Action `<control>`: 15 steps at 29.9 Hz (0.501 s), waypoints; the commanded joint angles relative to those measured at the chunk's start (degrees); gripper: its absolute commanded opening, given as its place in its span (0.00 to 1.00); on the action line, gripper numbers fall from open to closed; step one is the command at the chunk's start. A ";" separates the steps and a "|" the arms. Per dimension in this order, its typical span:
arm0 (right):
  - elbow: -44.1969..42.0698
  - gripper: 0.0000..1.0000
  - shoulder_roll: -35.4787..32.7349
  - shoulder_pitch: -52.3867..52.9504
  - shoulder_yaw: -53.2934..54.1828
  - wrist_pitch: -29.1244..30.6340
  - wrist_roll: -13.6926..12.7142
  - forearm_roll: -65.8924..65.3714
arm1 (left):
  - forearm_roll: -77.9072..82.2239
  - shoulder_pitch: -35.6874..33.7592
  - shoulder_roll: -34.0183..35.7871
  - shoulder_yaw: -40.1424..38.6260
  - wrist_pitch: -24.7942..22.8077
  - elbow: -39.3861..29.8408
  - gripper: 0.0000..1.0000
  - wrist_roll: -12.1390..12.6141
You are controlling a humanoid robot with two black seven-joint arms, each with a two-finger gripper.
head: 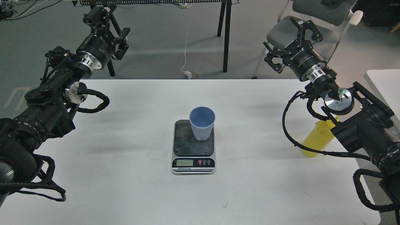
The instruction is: Pour seasoning into cup on scale with both arms
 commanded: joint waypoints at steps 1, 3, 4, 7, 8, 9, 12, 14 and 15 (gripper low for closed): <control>0.13 0.99 -0.16 0.28 0.26 0.00 -0.01 0.00 | 0.00 0.71 2.66 0.10 0.01 0.11 0.80 0.00; 0.04 0.99 -0.34 0.46 0.35 0.00 -0.01 0.00 | 0.00 1.58 3.37 0.80 0.01 0.11 0.81 0.00; 0.13 0.99 -0.51 0.46 0.35 0.00 -0.01 0.00 | 0.00 1.76 3.54 0.89 0.01 0.11 0.81 0.00; 0.13 0.99 -0.95 0.55 0.35 0.00 -0.01 0.00 | 0.00 2.55 4.33 0.98 0.01 0.11 0.82 0.00; 0.13 0.99 -1.13 0.64 0.35 0.00 -0.10 0.00 | 0.00 3.08 4.42 0.98 0.01 0.11 0.82 0.00; 0.04 0.99 -1.39 0.73 0.26 0.00 -0.10 0.00 | 0.00 3.34 4.34 0.98 0.01 0.11 0.82 0.00; 0.04 0.99 -2.97 0.73 0.26 0.00 -0.10 0.00 | 0.00 3.52 4.42 1.06 0.01 0.11 0.82 0.00; 0.04 0.99 -3.94 0.64 0.26 0.00 -0.10 0.00 | 0.00 3.70 4.42 0.98 0.01 0.11 0.82 0.00; 0.04 0.99 -4.38 0.64 0.35 0.00 -0.10 0.00 | 0.00 3.79 4.51 0.98 0.01 0.11 0.83 0.00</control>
